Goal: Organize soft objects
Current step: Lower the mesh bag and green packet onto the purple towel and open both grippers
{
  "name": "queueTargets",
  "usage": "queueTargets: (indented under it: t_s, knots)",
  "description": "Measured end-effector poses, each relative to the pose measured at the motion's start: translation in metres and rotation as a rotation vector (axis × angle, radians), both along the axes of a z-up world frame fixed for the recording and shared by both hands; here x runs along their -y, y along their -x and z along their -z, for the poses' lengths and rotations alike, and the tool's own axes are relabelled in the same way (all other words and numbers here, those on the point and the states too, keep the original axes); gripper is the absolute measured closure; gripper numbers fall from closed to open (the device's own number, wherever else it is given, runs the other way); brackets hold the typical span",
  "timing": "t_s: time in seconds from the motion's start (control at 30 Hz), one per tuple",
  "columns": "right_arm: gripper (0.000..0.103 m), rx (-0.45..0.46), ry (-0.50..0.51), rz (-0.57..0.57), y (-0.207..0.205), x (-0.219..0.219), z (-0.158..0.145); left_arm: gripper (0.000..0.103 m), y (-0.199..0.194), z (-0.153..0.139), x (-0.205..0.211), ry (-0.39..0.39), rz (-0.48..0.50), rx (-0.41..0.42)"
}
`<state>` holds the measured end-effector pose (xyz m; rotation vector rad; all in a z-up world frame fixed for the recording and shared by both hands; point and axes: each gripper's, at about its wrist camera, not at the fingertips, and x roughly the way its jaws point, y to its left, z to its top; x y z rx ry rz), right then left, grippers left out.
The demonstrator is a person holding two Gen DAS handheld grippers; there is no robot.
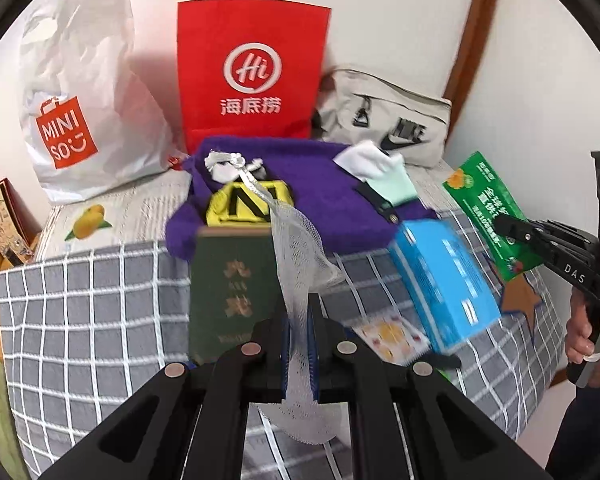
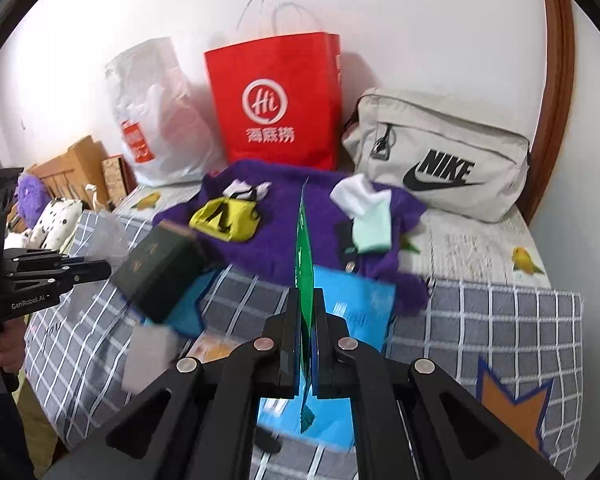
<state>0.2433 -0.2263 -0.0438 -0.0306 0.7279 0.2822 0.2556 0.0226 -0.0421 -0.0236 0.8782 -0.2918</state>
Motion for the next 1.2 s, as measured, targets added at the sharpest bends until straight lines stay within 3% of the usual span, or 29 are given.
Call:
queueTargets:
  t_s: [0.77,1.2]
  knots:
    - [0.099,0.002,-0.003,-0.052,-0.147,-0.025,-0.020,0.095,-0.142,-0.013,0.010,-0.028,-0.063,0.011]
    - [0.099,-0.160,0.049,-0.076,-0.201,-0.038,0.043,0.095,-0.189,0.027,0.032,-0.046,-0.026,-0.058]
